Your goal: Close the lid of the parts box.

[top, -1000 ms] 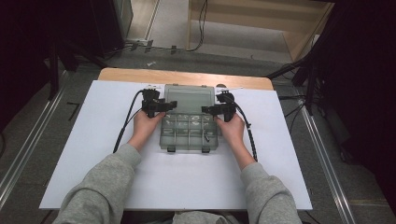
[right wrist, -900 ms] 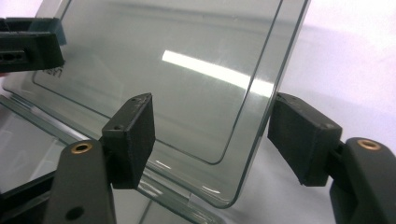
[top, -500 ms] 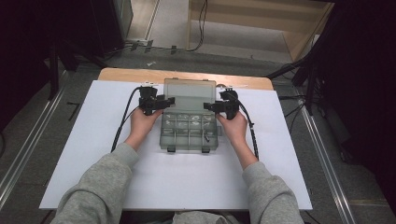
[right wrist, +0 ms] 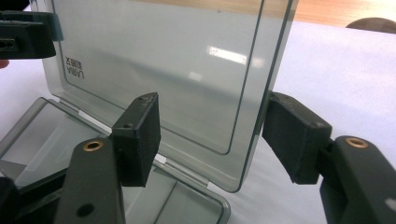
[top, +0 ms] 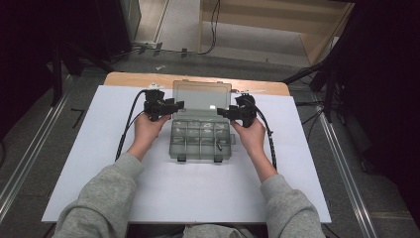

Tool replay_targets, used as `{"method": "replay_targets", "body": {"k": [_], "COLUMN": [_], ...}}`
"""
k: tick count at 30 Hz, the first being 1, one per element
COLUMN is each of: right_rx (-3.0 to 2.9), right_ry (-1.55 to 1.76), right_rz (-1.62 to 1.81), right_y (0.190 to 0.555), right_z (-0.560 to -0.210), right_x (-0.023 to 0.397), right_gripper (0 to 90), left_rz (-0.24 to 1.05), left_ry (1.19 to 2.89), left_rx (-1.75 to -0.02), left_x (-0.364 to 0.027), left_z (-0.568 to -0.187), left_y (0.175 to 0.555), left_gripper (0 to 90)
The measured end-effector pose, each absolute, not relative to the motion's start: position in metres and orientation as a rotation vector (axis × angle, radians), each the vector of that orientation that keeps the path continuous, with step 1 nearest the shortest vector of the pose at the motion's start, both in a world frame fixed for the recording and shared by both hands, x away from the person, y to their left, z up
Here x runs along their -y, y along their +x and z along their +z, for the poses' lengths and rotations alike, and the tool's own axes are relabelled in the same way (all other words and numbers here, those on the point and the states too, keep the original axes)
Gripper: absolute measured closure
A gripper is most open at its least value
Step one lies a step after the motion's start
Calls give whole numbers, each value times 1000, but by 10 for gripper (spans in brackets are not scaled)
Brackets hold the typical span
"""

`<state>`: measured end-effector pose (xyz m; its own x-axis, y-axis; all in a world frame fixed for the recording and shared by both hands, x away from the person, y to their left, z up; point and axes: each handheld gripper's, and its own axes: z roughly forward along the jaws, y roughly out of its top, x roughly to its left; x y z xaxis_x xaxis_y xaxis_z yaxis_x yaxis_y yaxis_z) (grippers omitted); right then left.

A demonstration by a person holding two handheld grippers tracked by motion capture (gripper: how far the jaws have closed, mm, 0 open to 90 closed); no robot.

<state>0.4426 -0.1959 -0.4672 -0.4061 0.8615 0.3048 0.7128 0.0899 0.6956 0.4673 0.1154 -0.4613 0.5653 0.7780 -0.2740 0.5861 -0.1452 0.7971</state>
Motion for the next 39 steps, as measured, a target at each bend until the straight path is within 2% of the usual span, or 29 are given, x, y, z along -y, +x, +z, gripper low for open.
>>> {"method": "replay_targets", "body": {"k": [39], "right_rx": [-2162], "right_ry": [1481], "right_rz": [1290], "right_y": [420], "right_z": [-455], "right_x": [202], "right_gripper": [379], "left_rz": [286], "left_ry": [1879], "left_rx": [-1011], "left_x": [-117], "left_z": [-446], "left_y": [443], "left_gripper": [464]}}
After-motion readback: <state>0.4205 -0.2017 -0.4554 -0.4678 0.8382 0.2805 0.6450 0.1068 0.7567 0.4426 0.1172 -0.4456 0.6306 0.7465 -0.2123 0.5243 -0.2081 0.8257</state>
